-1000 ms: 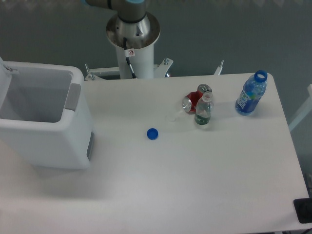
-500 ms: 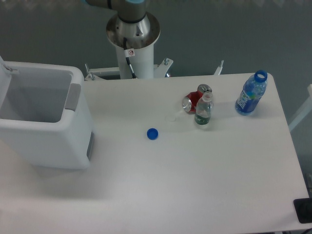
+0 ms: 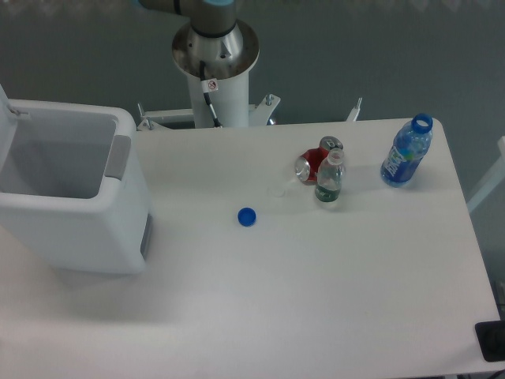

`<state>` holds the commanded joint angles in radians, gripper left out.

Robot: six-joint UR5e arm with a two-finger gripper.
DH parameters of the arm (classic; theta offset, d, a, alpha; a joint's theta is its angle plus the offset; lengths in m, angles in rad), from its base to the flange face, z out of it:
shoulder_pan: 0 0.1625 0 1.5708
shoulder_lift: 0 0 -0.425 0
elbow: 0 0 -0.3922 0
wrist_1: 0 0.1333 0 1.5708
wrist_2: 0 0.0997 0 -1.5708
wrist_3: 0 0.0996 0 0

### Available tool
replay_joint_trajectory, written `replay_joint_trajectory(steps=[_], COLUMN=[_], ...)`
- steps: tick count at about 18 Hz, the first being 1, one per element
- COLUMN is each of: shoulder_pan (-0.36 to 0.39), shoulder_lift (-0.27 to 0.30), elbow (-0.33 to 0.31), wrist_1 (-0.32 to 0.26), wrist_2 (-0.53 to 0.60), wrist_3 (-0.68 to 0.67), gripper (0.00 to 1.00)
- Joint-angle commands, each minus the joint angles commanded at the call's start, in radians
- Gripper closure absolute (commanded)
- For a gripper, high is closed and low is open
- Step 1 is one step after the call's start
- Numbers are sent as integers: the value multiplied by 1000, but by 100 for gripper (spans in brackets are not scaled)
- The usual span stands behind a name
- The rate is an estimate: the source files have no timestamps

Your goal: Close the trash can

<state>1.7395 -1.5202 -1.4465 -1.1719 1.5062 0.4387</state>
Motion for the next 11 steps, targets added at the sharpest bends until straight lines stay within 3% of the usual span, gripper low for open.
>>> replay_joint_trajectory(steps=[11], shoulder_pan=[17], shoulder_lift=[2], elbow=[-9], wrist_1=[-6], wrist_2=[14], wrist_3=[0], gripper=[100])
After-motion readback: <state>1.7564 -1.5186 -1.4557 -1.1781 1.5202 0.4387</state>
